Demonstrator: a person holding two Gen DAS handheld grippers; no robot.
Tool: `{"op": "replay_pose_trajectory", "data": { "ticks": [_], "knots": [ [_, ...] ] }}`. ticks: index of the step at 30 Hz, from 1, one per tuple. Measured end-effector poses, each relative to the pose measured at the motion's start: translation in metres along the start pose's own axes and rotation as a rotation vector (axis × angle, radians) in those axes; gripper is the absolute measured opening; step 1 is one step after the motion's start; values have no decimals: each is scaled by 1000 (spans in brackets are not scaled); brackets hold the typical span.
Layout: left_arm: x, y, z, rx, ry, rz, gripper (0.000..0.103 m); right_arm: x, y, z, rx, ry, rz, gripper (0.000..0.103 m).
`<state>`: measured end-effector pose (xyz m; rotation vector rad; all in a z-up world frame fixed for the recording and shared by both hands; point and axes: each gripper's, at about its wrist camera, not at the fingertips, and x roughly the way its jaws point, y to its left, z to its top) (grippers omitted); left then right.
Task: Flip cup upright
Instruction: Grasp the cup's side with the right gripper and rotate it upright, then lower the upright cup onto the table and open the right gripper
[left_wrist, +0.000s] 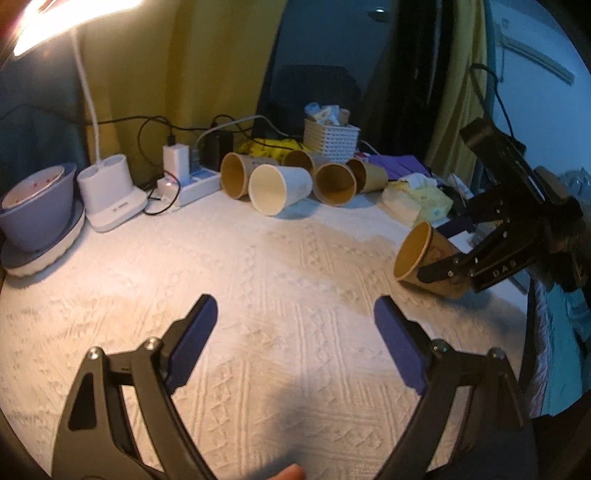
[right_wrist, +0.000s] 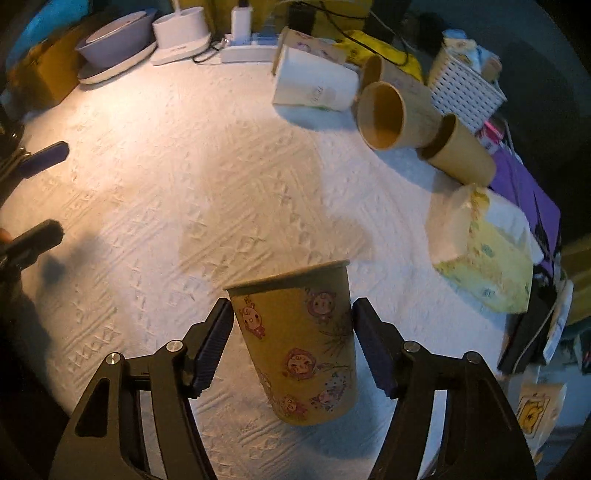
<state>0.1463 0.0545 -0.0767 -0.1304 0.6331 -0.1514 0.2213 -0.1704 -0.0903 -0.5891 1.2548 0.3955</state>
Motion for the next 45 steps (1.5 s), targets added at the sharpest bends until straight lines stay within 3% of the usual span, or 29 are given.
{"op": "replay_pose_trajectory", "data": {
  "ticks": [4, 12, 22, 30, 45],
  "knots": [
    [-8, 8, 1, -39, -19, 10, 88, -2, 10, 11, 15, -77, 40, 69],
    [-22, 31, -5, -134, -19, 97, 88, -4, 35, 21, 113, -338, 228, 69],
    [-25, 11, -12, -114, -1, 101, 88, -8, 37, -11, 218, -469, 255, 69],
    [-29, -17, -15, -57, -13, 84, 88, -19, 40, -47, 232, -485, 234, 69],
    [-53, -45, -32, -27, -8, 124, 88, -28, 57, -81, 244, -476, 165, 71]
  ]
}}
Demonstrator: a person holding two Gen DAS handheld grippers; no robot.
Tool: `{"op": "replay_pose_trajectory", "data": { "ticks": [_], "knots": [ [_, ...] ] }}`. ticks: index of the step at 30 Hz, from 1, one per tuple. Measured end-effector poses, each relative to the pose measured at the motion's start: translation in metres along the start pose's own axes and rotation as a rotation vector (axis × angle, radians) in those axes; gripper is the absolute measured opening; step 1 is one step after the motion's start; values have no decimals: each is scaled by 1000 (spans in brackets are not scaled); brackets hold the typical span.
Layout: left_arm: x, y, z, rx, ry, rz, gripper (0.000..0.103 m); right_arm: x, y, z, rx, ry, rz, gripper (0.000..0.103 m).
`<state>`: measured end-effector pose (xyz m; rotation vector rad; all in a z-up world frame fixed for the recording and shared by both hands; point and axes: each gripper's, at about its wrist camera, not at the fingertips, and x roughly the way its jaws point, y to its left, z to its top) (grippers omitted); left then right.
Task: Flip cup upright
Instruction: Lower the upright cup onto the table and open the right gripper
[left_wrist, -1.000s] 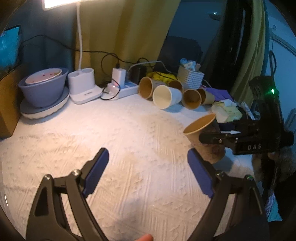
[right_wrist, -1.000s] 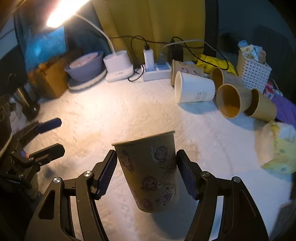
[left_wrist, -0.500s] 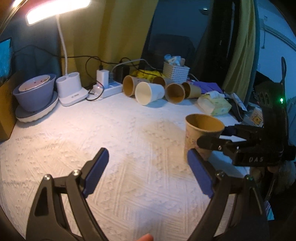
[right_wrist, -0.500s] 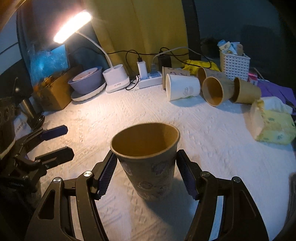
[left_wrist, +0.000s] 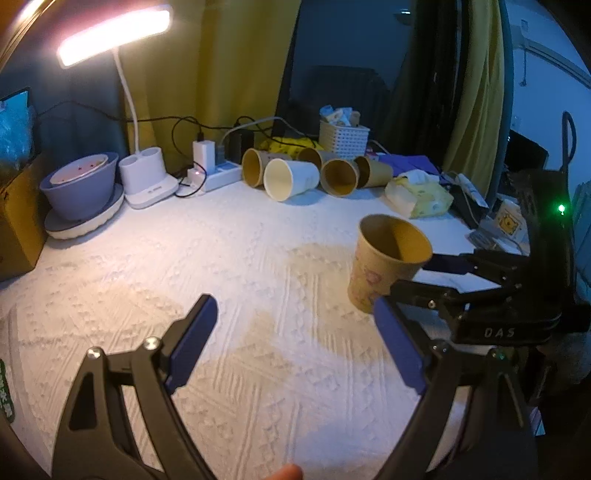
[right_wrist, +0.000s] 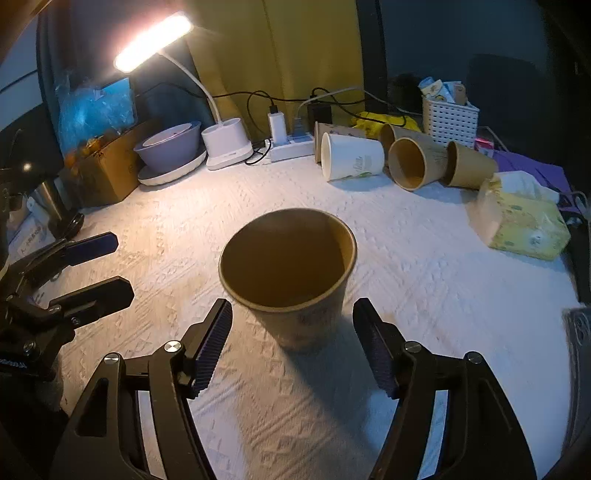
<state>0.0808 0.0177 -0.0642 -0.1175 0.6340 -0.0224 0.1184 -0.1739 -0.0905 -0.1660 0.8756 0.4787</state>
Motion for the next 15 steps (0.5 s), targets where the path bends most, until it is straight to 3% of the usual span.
{"op": "replay_pose_trajectory", "data": {
  "ticks": [15],
  "knots": [
    [-32, -25, -12, 40, -17, -3, 88, -41, 8, -28, 49, 26, -88, 71]
  ]
}}
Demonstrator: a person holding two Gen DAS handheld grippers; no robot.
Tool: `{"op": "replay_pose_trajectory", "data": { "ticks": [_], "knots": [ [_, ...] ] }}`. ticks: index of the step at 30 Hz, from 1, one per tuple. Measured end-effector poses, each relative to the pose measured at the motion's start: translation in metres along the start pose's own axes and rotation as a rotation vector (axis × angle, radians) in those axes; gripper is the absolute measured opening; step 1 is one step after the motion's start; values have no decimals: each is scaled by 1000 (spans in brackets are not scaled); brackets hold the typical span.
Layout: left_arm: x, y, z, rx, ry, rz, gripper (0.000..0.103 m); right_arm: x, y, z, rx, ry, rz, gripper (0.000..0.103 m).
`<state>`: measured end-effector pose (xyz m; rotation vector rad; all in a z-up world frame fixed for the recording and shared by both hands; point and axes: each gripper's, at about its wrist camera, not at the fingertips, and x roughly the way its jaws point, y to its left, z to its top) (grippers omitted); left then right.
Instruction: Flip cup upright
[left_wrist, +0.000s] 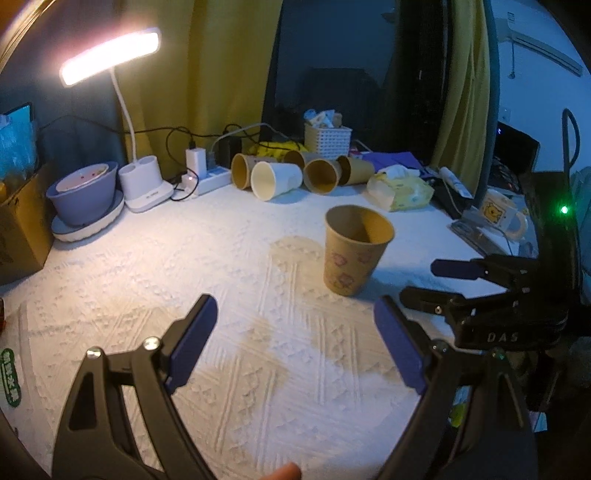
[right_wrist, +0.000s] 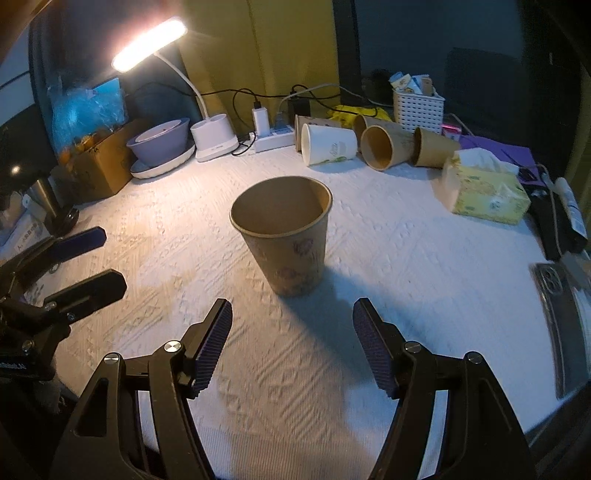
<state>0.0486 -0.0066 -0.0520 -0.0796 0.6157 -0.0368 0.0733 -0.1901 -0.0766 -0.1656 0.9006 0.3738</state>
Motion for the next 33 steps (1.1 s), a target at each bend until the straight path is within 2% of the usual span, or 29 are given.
{"op": "replay_pose_trajectory", "data": {
  "ticks": [14, 33],
  "knots": [
    [-40, -13, 11, 18, -82, 10, 88, -49, 5, -4, 36, -65, -81, 71],
    [-99, -17, 27, 6, -274, 45, 88, -104, 20, 9, -3, -204, -122, 71]
  ]
}}
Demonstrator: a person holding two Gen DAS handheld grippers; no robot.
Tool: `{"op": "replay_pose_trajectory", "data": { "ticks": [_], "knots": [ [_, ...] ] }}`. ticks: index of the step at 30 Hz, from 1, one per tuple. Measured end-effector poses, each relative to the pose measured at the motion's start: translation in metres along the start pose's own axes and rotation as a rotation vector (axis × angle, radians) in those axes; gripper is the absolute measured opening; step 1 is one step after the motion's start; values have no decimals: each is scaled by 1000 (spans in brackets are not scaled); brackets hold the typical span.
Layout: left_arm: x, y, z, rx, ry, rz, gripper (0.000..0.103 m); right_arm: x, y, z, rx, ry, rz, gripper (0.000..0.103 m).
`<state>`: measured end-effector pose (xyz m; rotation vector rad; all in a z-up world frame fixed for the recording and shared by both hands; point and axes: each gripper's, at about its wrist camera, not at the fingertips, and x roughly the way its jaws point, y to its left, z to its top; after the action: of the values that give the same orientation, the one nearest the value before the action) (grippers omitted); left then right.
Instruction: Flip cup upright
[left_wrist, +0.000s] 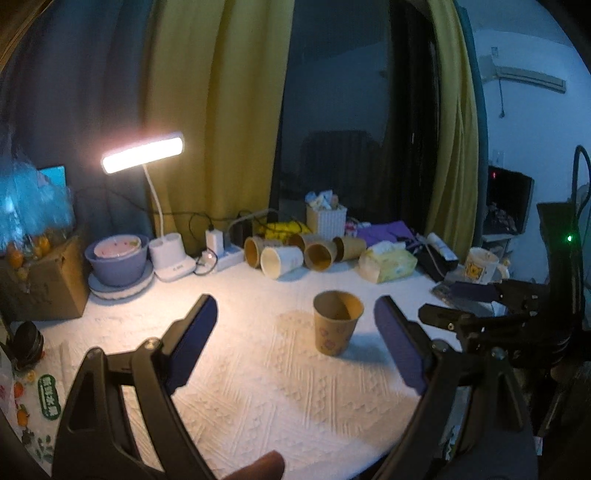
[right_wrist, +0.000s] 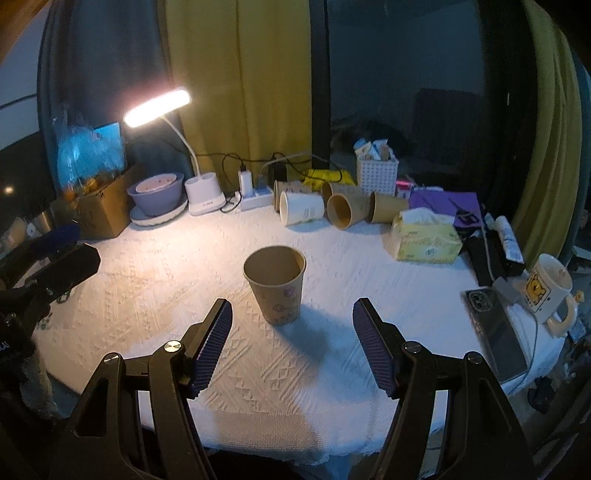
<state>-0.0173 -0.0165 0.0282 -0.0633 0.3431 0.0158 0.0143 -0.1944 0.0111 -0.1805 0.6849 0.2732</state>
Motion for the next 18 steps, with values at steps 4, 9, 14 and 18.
{"op": "replay_pose_trajectory", "data": {
  "ticks": [4, 9, 14, 18],
  "knots": [
    [-12, -2, 4, 9, -42, 33, 88, -12, 3, 5, -10, -36, -14, 71],
    [-21, -2, 8, 10, -70, 51, 88, -28, 6, 8, -22, -81, -27, 71],
    [-32, 0, 12, 3, -103, 61, 88, -40, 9, 10, -35, -111, -31, 71],
    [-41, 0, 15, 3, -123, 65, 88, -45, 12, 12, -39, -125, -32, 71]
  ]
}}
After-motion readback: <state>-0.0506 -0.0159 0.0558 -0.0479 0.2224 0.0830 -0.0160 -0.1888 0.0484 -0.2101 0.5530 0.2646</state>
